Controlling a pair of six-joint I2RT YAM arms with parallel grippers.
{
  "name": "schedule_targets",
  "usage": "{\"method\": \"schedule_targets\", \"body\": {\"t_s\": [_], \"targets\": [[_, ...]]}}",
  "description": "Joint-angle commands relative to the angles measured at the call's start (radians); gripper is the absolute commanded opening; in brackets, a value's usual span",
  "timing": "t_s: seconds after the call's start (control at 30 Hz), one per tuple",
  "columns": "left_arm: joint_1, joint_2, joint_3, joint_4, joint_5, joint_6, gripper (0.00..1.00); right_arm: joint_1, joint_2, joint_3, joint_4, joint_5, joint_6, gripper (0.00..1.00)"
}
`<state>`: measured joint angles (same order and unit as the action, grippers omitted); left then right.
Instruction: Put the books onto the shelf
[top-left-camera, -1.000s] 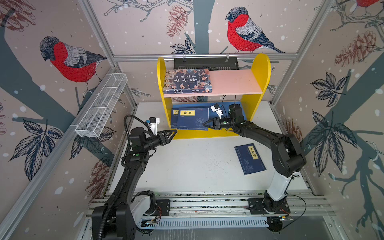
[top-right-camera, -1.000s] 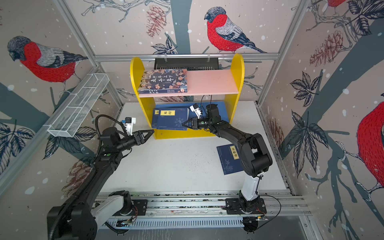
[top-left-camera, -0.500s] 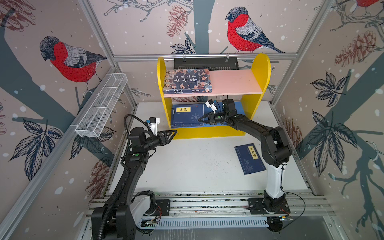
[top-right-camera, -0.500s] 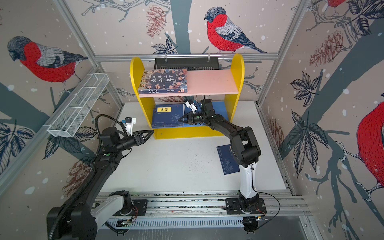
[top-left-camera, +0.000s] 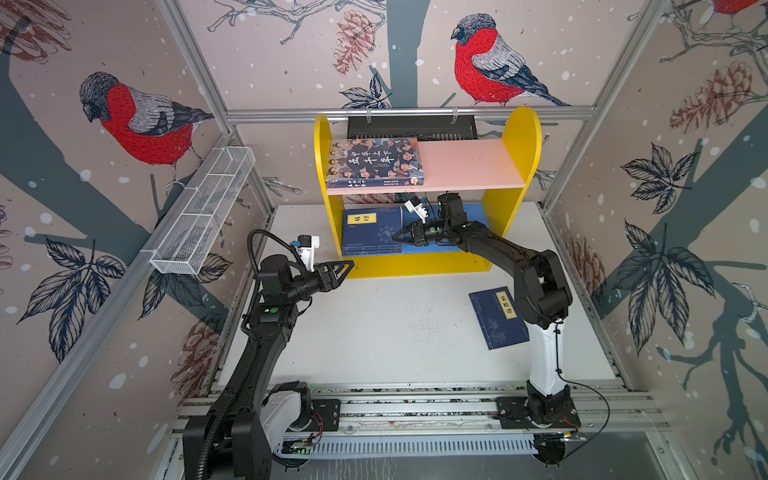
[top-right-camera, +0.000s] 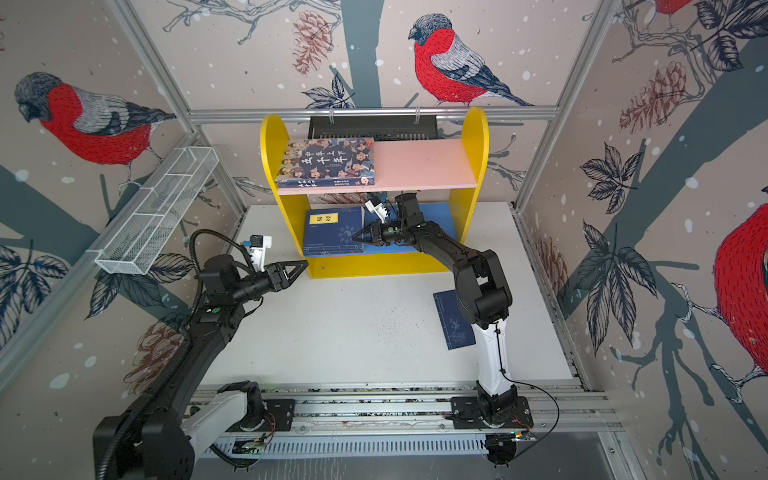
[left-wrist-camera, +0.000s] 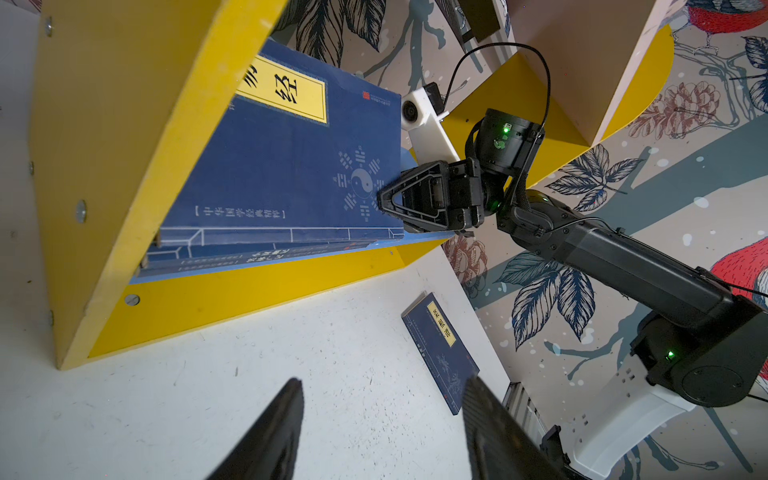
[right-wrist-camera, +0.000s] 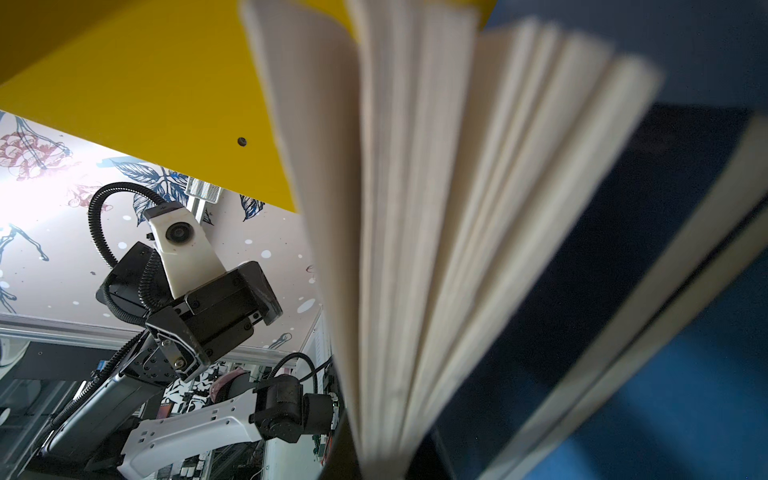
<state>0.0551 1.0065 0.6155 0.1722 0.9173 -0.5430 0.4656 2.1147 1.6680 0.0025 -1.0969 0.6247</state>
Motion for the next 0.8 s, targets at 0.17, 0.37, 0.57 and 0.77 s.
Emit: {"method": "schedule_targets", "body": {"t_s": [0.17,0.37,0.57,0.77], "targets": [[0.002,-0.004,-0.003,0.017,0.018,0.017,0.62,-0.002,0.005,0.030,-0.036,-0.031,-0.040,0.02],[0.002,-0.008,-0.005,0.015,0.018,0.018,0.62,0.001,0.022,0.047,-0.057,-0.031,-0.046,0.04],[0.002,-0.011,-0.009,0.020,0.023,0.022,0.62,0.001,0.028,0.063,-0.085,-0.007,-0.060,0.17],[0.002,-0.015,-0.013,0.020,0.023,0.021,0.62,0.003,0.015,0.088,-0.155,0.089,-0.101,0.47]]}}
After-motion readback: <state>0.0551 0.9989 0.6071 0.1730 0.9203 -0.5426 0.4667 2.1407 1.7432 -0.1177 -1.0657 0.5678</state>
